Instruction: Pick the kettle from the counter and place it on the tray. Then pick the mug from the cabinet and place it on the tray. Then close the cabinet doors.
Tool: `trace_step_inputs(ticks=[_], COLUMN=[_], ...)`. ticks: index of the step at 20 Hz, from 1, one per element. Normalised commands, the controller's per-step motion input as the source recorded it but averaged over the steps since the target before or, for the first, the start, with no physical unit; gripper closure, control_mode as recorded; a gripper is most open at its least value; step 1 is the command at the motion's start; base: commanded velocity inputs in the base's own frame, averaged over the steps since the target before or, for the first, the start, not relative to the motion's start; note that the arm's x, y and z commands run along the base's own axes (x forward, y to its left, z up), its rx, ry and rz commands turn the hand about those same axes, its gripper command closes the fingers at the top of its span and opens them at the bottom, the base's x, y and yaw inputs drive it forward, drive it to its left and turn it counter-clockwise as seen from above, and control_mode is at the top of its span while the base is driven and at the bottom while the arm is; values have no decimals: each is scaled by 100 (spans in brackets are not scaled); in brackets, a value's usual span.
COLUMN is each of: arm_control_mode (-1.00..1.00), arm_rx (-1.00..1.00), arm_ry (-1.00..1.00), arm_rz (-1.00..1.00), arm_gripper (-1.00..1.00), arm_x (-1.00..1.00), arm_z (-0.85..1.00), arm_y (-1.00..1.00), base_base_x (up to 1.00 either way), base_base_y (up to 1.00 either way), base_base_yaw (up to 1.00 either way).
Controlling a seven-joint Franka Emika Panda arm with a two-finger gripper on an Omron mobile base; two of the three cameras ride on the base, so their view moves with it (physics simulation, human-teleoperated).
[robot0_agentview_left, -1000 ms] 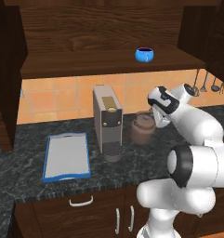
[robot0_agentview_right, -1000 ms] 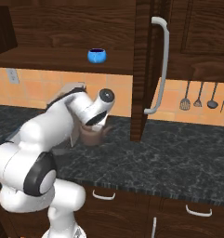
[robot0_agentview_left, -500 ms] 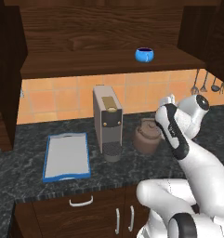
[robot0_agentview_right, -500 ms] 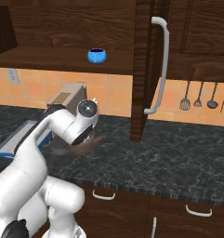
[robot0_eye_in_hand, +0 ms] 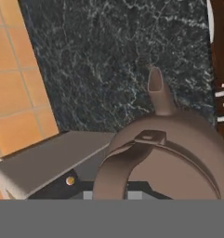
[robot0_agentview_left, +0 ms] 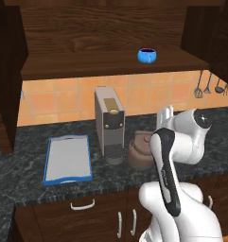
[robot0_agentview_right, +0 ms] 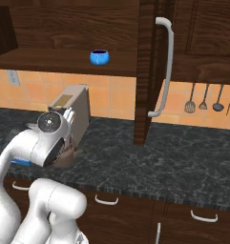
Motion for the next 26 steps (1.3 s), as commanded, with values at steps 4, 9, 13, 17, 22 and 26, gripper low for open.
trace_step_inputs(ticks=[4, 9, 13, 17, 22, 26], arm_control_mode=[-100, -100, -100, -100, -100, -100], arm_rx=[0, 0, 1, 1, 1, 0], arm_ry=[0, 0, 0, -3, -1, 0], arm_rz=[-8, -7, -9, -10, -6, 0], arm_gripper=[100, 100, 100, 100, 100, 100], arm_x=[-55, -22, 13, 32, 37, 32], arm_z=[9, 5, 0, -2, -6, -5], arm_y=[100, 100, 100, 100, 67, 22], base_base_x=[0, 0, 0, 0, 0, 0], base_base_y=[0, 0, 0, 0, 0, 0], base_base_yaw=[0, 0, 0, 0, 0, 0])
